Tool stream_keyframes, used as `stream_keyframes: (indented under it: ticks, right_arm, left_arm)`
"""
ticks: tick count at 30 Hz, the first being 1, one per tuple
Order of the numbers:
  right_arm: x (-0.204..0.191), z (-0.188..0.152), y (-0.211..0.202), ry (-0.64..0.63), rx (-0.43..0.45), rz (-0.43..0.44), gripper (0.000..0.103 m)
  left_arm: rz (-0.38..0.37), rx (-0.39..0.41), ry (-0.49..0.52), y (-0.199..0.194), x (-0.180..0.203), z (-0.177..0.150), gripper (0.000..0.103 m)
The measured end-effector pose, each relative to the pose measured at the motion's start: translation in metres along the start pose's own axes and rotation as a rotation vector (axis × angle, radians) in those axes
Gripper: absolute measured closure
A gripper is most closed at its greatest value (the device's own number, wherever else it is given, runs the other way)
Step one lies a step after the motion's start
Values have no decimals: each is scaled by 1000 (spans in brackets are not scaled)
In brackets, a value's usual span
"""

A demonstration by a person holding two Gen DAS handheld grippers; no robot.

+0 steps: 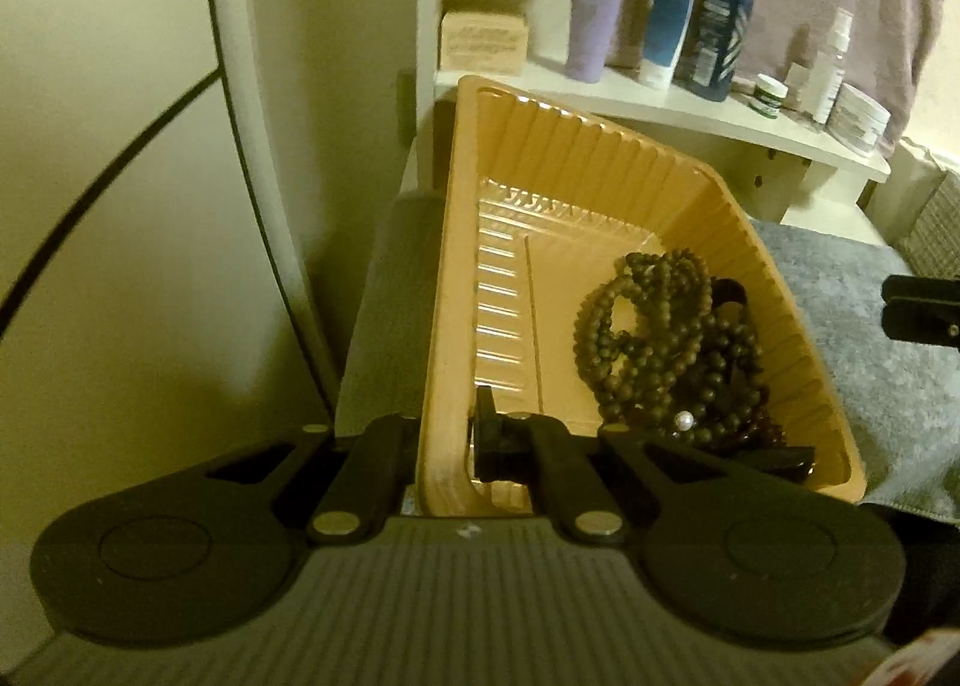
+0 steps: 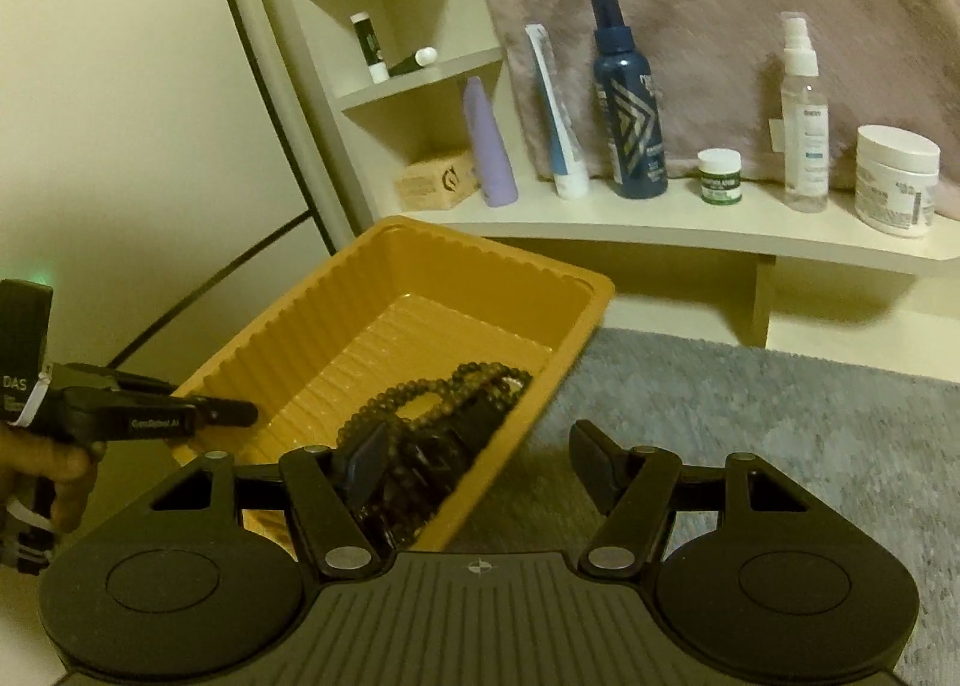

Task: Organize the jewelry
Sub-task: 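Open the left tool to release the tray rim and withdraw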

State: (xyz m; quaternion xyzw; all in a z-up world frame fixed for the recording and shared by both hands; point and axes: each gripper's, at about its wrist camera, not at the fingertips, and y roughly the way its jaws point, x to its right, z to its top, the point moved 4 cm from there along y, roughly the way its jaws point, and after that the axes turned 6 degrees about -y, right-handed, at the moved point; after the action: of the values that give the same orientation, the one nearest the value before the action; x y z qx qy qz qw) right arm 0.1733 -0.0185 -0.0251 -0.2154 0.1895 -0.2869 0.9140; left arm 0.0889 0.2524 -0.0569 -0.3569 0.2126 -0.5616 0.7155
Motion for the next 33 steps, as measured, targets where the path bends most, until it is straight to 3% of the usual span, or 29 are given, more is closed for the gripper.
stream_keyframes:
  ticks: [12, 14, 16, 20, 26, 29, 30, 33]
  right_arm:
    - [-2, -7, 5, 9, -38, -16, 36]
    - [-2, -7, 5, 9, -39, -18, 36]
    - [-2, -7, 4, 15, -37, -20, 36]
    - [-1, -7, -1, 31, -29, -27, 36]
    - [0, -10, -8, 106, -27, -62, 36]
    - [0, -13, -12, 153, -28, -80, 35]
    - [0, -13, -14, 165, -29, -86, 33]
    - [-3, -14, -22, 202, -33, -101, 29]
  left_arm:
    - [-39, -38, -91, 22, -14, -7, 95]
    - [-37, -33, -100, 22, -16, -8, 91]
    - [-28, -21, -114, 20, -20, -8, 75]
    - [-32, 17, -151, 12, -28, -5, 74]
    - [-2, 82, -159, -17, -33, -2, 63]
    - [28, 123, -151, -36, -31, -2, 47]
    - [34, 132, -150, -42, -29, -3, 36]
    - [39, 144, -132, -56, -19, -8, 17]
